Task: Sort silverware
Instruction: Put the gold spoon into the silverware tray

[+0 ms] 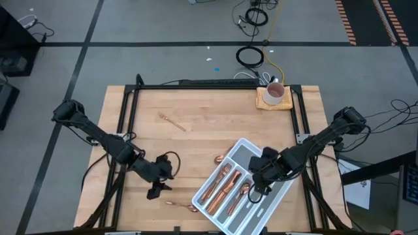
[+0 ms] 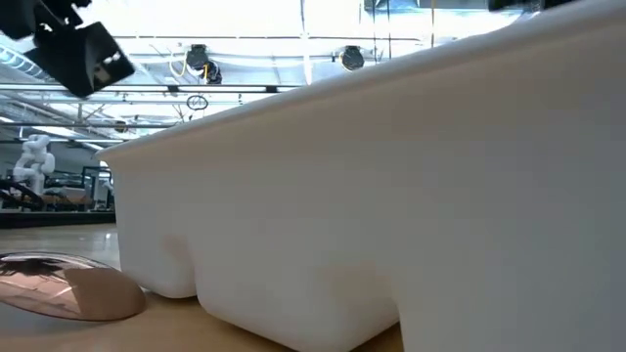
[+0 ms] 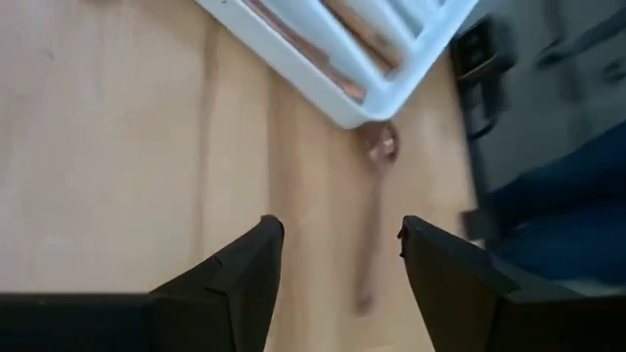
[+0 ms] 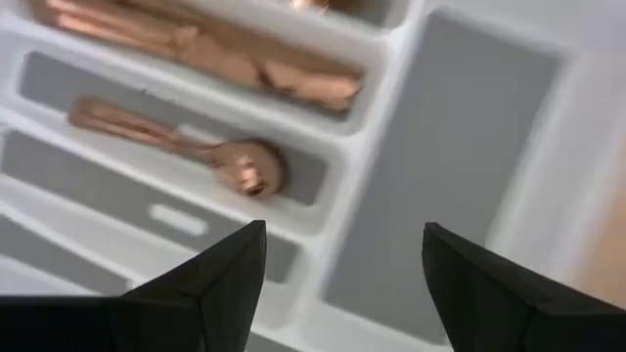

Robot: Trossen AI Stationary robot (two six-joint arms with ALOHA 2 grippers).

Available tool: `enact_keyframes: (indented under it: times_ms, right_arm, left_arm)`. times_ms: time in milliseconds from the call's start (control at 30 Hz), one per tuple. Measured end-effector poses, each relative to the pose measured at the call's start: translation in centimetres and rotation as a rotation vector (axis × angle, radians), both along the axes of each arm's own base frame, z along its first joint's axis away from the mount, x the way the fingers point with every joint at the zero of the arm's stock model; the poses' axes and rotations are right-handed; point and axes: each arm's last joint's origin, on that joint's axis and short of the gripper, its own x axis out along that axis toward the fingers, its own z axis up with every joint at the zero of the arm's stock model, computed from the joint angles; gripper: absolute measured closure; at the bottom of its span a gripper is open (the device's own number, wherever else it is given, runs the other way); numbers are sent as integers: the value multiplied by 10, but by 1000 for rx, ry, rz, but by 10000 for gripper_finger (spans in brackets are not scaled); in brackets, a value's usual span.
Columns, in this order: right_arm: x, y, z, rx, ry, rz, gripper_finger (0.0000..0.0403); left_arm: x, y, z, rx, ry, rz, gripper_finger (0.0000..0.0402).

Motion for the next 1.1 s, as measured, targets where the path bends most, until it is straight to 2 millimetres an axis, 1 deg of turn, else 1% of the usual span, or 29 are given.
enact_keyframes:
  times_ms: [100,233,400,500,633,800,900,1100]
  right_arm:
    - [3,-6,19,-79,-8,22,144]
    - [6,-15,34,-140,-11,50,144]
    - [6,-24,39,-182,25,79,144]
    - [4,-27,39,-197,60,78,144]
    - [-1,-28,38,-208,101,69,144]
    - [-4,-24,38,-208,110,56,144]
    - [-5,-22,38,-202,106,35,144]
    - [-7,-18,38,-190,98,-6,144]
  left_arm:
    - [10,-7,1,102,14,-54,187]
    - [30,-21,-14,165,62,-111,187]
    - [57,-42,-37,164,154,-188,187]
    - [66,-53,-48,173,183,-205,187]
    - [71,-63,-60,184,198,-212,187]
    - [75,-78,-69,156,165,-215,188]
    - [76,-82,-77,169,165,-166,188]
    - [80,-86,-98,206,188,-147,188]
